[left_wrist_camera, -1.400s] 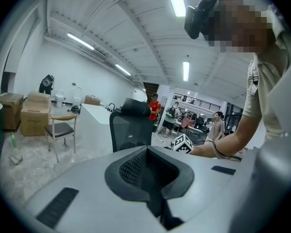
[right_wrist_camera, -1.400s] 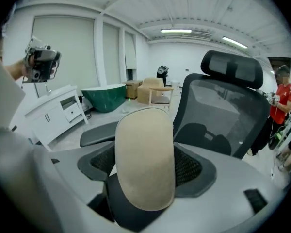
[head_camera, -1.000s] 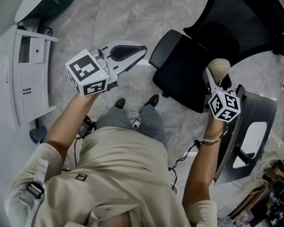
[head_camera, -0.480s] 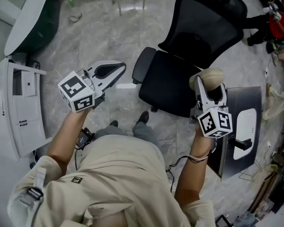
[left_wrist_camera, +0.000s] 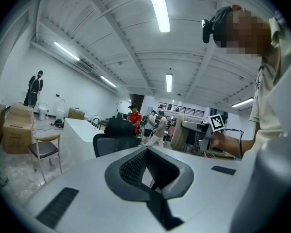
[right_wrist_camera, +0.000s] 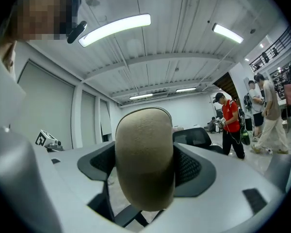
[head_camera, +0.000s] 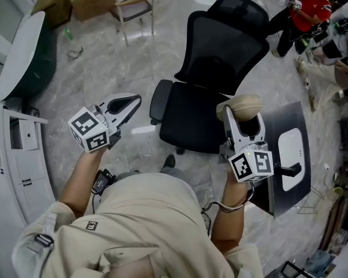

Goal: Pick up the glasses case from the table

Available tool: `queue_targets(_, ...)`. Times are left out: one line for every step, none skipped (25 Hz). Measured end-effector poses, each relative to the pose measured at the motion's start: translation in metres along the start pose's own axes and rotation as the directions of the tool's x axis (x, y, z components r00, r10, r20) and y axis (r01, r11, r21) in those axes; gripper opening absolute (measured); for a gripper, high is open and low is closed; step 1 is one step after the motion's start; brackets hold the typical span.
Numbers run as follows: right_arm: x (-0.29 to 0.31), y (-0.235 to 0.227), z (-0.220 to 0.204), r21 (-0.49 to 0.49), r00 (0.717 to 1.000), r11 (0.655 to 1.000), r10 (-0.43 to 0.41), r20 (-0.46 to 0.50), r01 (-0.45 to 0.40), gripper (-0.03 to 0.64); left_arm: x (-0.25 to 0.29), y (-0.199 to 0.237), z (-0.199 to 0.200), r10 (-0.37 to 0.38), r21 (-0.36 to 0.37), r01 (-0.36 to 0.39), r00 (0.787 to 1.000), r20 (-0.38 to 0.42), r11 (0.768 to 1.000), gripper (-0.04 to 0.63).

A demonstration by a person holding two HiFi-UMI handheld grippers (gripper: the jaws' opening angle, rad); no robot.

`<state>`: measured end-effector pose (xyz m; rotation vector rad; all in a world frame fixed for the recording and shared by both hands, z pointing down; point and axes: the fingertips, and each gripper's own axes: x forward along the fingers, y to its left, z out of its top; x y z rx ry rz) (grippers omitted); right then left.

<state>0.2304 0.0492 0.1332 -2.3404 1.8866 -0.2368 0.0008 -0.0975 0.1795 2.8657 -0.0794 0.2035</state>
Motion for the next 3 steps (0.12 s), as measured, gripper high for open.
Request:
queue_targets(-0.001,0.003,0.005,-0.004,1.000,1.000,0.004,0.004,-0.004,0.345,-0.002,0.000,0.001,0.002,-0.002,-0.002,1.000,0.002,1.000,0.014)
queue_targets(-0.002,0.005,0.010,-0.007,1.000,1.000,0.008,0.009,-0.008,0.345,-0.003,0.001,0.003,0.006,-0.006,-0.006,1.000,0.002,1.000,0.014)
queue_targets(-0.002,0.007,0.015,-0.009,1.000,1.000,0.013,0.013,-0.013,0.344,-0.004,0.001,0.005,0.011,-0.010,-0.011,1.000,0.002,1.000,0.014)
